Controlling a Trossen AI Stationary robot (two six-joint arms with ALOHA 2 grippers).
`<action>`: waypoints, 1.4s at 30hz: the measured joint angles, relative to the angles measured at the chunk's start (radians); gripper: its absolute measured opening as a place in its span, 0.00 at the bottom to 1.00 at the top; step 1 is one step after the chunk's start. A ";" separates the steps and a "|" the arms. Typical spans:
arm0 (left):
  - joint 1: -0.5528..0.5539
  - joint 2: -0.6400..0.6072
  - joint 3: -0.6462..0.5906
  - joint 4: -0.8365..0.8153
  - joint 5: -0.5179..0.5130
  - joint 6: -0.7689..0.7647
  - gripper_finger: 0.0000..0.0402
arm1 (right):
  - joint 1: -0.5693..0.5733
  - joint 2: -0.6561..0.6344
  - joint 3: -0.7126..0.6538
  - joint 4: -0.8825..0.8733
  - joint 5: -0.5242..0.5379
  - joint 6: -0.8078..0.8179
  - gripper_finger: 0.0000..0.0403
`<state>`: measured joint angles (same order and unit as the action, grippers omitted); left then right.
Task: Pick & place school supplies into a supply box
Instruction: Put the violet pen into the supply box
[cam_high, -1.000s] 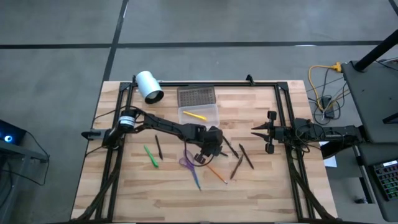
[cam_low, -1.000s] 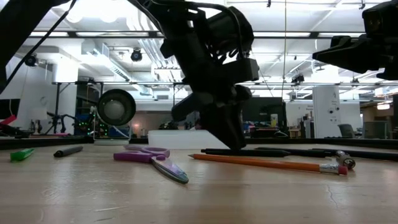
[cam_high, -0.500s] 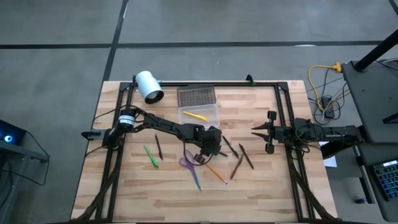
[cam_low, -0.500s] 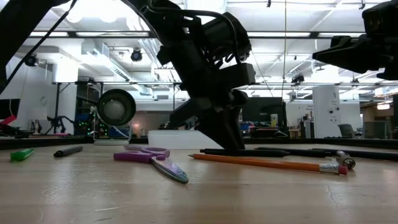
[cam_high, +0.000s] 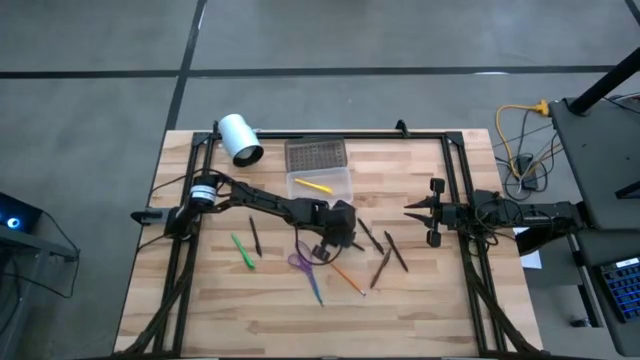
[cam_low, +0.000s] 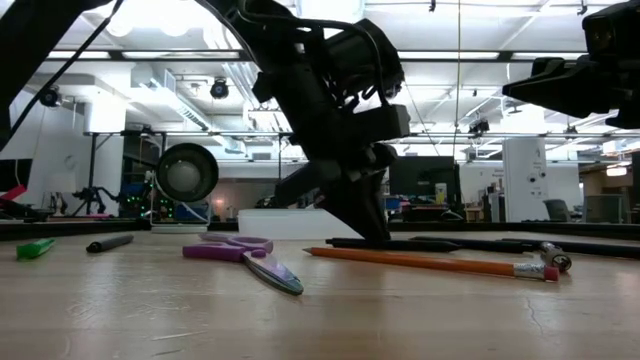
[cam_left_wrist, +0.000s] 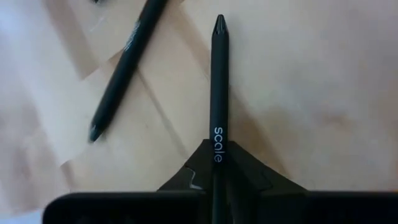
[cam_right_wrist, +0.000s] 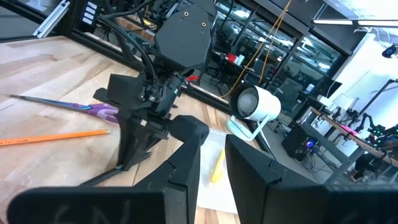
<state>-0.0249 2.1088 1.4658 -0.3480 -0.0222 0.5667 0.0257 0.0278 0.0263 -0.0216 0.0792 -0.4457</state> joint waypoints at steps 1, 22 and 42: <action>0.000 -0.002 0.000 -0.005 -0.022 0.000 0.02 | 0.000 0.000 0.000 0.000 0.000 0.000 0.17; -0.006 -0.036 0.006 -0.037 -0.172 -0.011 0.00 | 0.000 0.000 0.000 0.000 0.000 0.000 0.17; -0.040 -0.107 0.006 -0.499 -0.154 -0.135 0.16 | 0.000 0.000 0.000 0.000 0.000 0.000 0.17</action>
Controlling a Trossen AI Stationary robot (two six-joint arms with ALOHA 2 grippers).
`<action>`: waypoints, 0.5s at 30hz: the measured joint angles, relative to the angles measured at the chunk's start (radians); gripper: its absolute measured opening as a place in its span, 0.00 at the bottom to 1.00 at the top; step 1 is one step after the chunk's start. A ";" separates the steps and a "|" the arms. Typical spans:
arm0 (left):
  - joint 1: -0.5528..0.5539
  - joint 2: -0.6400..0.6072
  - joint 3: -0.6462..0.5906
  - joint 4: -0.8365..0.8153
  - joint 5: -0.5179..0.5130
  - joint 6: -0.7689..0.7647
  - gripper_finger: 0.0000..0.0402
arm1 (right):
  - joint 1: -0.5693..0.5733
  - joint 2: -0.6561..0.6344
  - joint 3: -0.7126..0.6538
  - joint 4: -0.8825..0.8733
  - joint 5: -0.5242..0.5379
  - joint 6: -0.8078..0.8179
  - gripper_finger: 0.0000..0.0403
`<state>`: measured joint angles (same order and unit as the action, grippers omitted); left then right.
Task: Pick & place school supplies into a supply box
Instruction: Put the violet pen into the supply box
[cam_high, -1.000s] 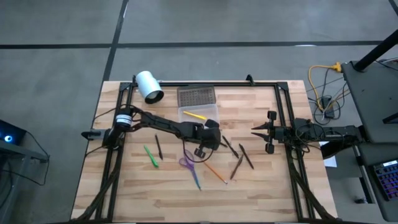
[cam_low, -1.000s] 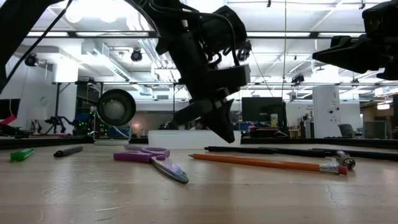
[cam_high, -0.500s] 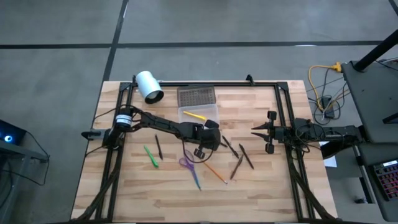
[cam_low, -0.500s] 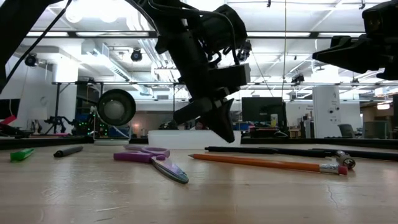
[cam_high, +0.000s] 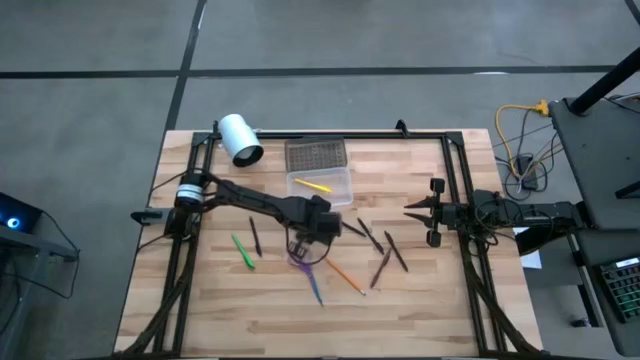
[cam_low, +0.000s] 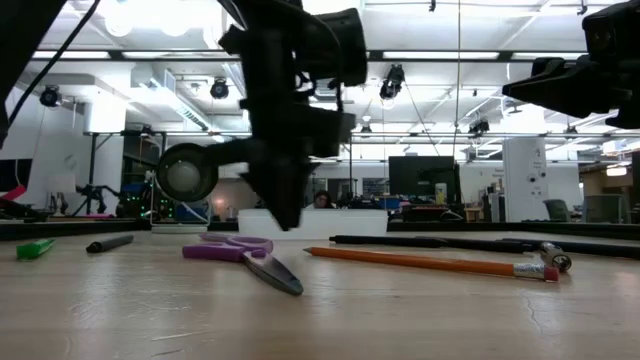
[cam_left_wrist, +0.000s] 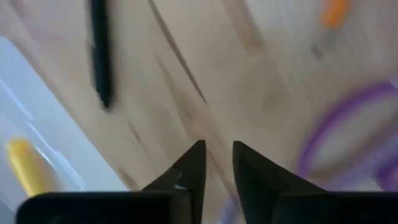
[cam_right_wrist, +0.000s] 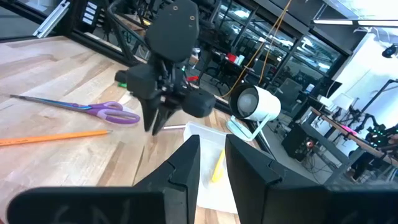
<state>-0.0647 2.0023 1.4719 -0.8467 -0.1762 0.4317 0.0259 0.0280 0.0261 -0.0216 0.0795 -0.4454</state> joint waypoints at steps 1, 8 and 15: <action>-0.005 -0.005 0.000 -0.030 0.005 -0.012 0.18 | 0.000 0.000 0.000 0.000 0.000 0.000 0.17; -0.024 -0.046 -0.009 -0.155 0.072 -0.052 0.25 | 0.000 0.000 0.000 0.000 -0.001 0.000 0.17; -0.015 -0.063 -0.013 -0.182 0.073 0.087 0.25 | 0.000 0.000 0.000 0.000 0.000 0.000 0.17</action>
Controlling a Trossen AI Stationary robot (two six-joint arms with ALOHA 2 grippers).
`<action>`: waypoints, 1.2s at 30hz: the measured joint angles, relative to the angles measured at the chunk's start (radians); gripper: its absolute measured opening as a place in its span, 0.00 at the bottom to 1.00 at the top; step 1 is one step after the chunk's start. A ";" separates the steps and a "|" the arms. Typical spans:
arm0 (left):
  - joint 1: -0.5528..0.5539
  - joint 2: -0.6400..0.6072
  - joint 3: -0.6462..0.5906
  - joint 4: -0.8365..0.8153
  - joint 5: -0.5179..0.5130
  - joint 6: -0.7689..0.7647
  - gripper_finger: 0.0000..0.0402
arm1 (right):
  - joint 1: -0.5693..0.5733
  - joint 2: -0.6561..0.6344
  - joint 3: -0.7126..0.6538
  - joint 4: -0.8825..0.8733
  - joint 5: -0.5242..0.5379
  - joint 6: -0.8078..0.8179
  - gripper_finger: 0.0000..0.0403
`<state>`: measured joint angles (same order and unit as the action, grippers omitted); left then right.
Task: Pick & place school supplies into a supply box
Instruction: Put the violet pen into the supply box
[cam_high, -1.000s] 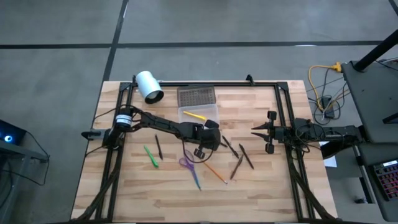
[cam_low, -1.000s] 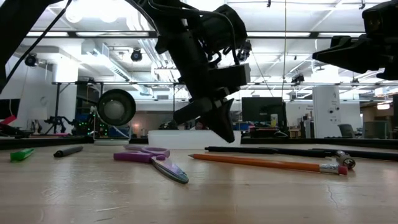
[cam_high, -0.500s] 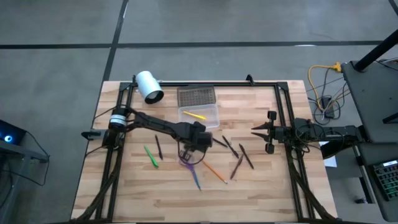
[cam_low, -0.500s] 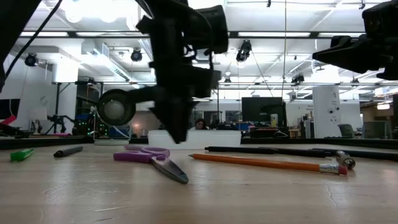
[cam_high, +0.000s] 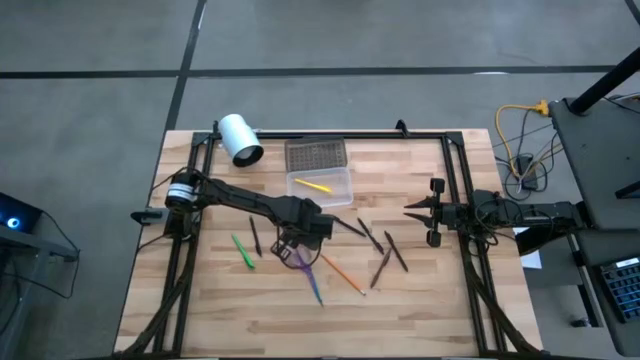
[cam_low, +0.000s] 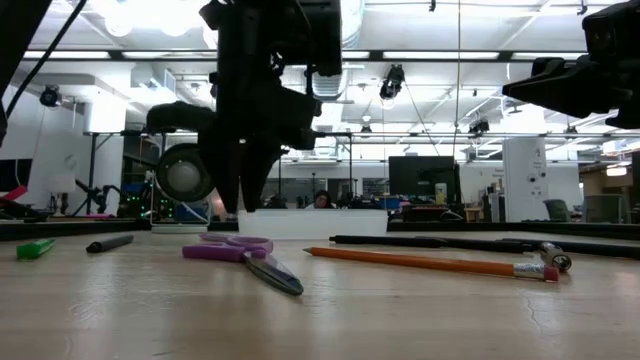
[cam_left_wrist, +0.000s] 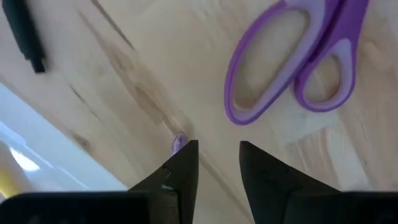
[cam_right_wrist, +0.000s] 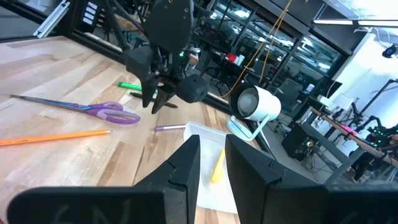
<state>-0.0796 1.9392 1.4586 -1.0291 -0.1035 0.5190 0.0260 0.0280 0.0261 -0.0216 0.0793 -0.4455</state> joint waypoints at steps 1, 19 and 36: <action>0.005 0.000 0.000 0.000 0.002 0.018 0.25 | 0.000 0.000 0.000 0.000 0.000 0.000 0.17; 0.105 -0.018 -0.158 0.204 0.000 0.165 0.25 | 0.000 0.000 0.000 0.000 0.000 0.000 0.17; 0.141 -0.054 -0.274 0.342 0.122 0.183 0.25 | 0.000 0.000 0.000 0.000 0.000 0.000 0.17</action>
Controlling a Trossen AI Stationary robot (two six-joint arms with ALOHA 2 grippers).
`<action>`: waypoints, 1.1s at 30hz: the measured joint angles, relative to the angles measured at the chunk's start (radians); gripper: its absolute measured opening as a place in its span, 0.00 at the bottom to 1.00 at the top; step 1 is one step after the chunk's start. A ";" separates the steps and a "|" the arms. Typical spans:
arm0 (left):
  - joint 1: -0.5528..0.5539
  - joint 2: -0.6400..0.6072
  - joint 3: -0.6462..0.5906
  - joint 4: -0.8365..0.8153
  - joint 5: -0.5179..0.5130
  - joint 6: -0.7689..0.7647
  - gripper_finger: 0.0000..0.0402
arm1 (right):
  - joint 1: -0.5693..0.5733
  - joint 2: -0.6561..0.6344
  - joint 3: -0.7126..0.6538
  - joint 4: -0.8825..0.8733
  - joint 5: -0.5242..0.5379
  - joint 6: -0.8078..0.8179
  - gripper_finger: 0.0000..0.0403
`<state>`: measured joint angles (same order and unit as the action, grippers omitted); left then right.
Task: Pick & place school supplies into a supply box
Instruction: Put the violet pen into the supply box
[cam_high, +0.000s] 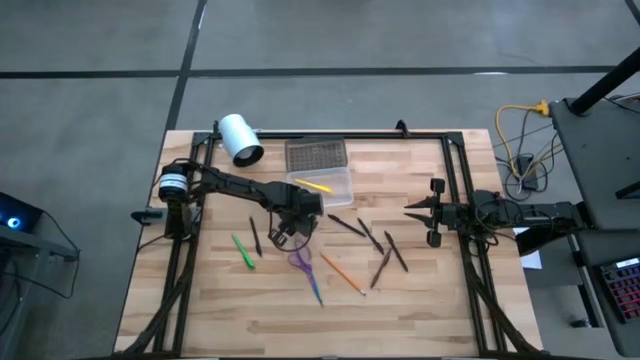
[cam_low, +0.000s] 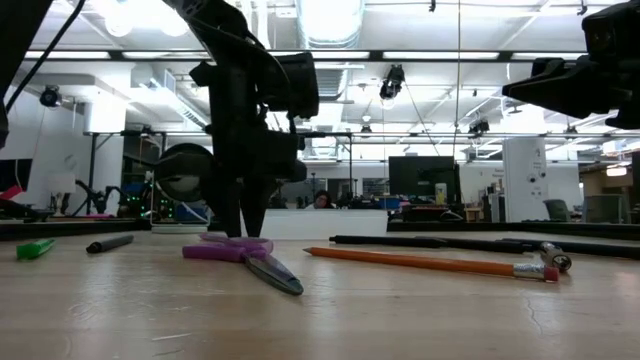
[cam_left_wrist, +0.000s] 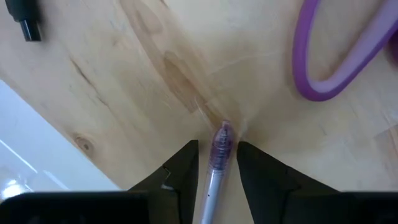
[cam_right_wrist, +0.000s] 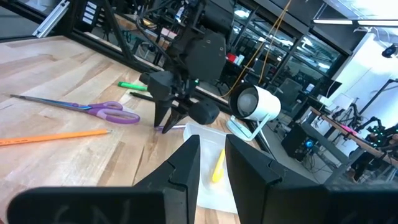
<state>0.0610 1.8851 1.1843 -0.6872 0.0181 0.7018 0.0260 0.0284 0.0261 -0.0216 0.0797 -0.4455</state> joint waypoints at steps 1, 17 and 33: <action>0.004 0.000 0.000 0.001 0.004 0.000 0.25 | 0.000 0.000 0.000 0.000 0.000 0.000 0.17; 0.013 0.005 0.009 -0.024 0.036 -0.027 0.04 | 0.000 0.000 0.000 0.000 0.000 0.000 0.17; -0.087 0.012 0.209 -0.153 -0.101 -0.093 0.03 | 0.000 0.000 0.000 0.000 0.000 0.000 0.17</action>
<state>-0.0256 1.8973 1.3934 -0.8403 -0.0825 0.6083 0.0257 0.0284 0.0261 -0.0216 0.0794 -0.4458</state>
